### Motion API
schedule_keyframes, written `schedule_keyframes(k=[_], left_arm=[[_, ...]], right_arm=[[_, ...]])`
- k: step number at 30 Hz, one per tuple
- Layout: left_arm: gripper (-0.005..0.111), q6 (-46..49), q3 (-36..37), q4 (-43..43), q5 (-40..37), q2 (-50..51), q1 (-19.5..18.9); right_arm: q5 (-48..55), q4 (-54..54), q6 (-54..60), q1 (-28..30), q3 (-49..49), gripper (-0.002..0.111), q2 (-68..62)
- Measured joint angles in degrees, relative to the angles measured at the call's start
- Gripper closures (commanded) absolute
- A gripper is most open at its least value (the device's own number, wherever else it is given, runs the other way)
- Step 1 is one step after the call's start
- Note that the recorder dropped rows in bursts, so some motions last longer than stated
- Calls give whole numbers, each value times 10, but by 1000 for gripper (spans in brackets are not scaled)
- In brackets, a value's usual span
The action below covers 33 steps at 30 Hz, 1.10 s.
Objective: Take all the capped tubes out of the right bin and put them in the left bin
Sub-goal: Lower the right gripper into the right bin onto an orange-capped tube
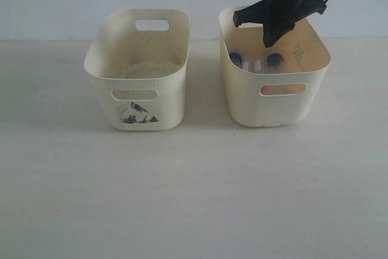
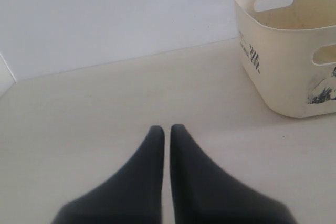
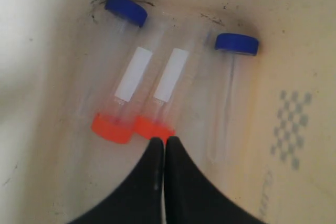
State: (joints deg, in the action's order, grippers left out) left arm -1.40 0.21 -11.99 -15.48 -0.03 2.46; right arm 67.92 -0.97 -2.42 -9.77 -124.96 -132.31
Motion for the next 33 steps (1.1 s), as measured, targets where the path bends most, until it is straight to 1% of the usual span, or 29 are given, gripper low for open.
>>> schedule_keyframes(k=[9,24,25,27,28,29,30,31,33], left_arm=[[102,0,0,0,0,0,0],[102,0,0,0,0,0,0],[102,0,0,0,0,0,0],[102,0,0,0,0,0,0],[102,0,0,0,0,0,0],[102,0,0,0,0,0,0],[102,0,0,0,0,0,0],[102,0,0,0,0,0,0],[102,0,0,0,0,0,0]], right_arm=[[-37,-5,-12,0,0,108,-21],[-33,15,-29,0,0,108,-56],[-32,16,-30,0,0,105,-57],[-32,18,-30,0,0,86,-61],[-32,19,-31,0,0,68,-62],[-33,20,-36,0,0,59,-66],[-34,20,-43,0,0,45,-69],[-35,20,-58,0,0,43,-74],[-39,22,-73,0,0,44,-81]])
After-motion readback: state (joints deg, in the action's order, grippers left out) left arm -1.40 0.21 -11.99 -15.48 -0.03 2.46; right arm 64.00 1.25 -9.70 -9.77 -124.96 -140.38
